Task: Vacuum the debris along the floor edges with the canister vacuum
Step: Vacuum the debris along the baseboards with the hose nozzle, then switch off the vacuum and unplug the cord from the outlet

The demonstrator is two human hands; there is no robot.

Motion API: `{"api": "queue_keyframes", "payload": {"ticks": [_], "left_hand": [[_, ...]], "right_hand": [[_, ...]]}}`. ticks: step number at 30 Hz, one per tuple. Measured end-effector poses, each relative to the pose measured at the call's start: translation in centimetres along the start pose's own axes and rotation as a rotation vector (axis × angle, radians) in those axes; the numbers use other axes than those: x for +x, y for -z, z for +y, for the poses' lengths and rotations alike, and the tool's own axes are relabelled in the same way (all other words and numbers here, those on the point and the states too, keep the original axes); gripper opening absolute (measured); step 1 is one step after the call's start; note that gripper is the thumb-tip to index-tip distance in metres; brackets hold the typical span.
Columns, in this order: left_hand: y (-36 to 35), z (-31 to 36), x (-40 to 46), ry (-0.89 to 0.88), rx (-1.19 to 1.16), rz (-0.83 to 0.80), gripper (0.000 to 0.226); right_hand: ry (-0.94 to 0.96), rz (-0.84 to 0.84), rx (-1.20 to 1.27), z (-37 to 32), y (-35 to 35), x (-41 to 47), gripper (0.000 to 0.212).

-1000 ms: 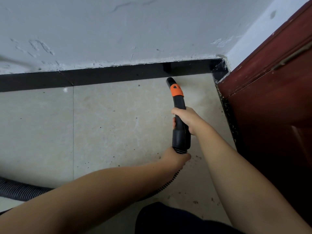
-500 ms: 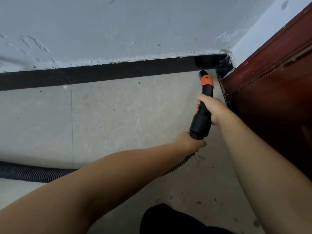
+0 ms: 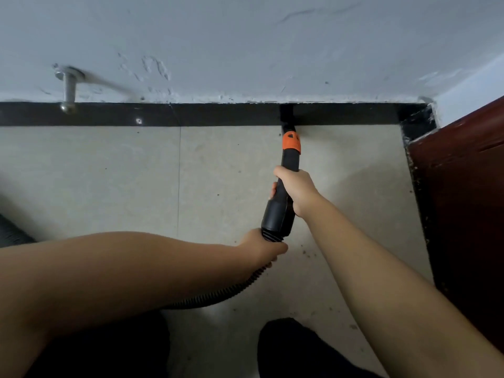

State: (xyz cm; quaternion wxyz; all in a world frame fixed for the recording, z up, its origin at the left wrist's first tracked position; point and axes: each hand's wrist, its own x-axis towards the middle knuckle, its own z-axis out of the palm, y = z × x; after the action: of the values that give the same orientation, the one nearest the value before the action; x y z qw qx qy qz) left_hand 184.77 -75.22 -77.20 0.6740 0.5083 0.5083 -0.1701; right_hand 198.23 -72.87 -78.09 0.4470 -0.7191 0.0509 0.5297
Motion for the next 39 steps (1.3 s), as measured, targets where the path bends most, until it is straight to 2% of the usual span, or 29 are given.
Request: {"api": "queue_keyframes", "payload": {"ticks": [6,10,15,18,21,25,29,34,39], "left_hand": [[6.4,1.0,-5.4,0.143,-0.09,0.119,0.011],[10.3,2.7,-10.5,0.162,-0.137,0.155,0.012],[11.3,4.5,-21.3,0.108,-0.142,0.131,0.01],[12.4,5.7,-29.4,0.076,-0.125,0.197,0.011],[14.3,6.4,-37.8,0.023,-0.097,0.291,0.022],[17.3,7.7,-49.2,-0.054,-0.052,0.463,0.02],[19.7,9.5,-59.7,-0.152,-0.064,0.738,0.025],[20.6,11.3,-70.6,-0.294,-0.324,1.036,0.022],[21.2,10.1,-80.5,-0.433,-0.574,1.333,0.022]], "right_hand": [[-0.104,-0.06,-0.126,-2.5,-8.0,-2.7,0.009],[-0.208,-0.11,-0.173,-5.8,-12.5,-6.7,0.013],[-0.228,-0.16,-0.273,-9.8,-14.3,-17.1,0.017],[-0.164,-0.201,-0.296,-12.9,-16.5,-25.0,0.015],[-0.084,-0.27,-0.299,-16.0,-19.7,-33.9,0.013],[0.059,-0.388,-0.336,-20.4,-23.7,-45.8,0.013],[0.212,-0.566,-0.375,-25.5,-27.4,-56.9,0.012],[0.414,-0.916,-0.459,-29.9,-31.9,-70.5,0.009],[0.584,-1.221,-0.508,-29.6,-35.9,-83.6,0.011]]}}
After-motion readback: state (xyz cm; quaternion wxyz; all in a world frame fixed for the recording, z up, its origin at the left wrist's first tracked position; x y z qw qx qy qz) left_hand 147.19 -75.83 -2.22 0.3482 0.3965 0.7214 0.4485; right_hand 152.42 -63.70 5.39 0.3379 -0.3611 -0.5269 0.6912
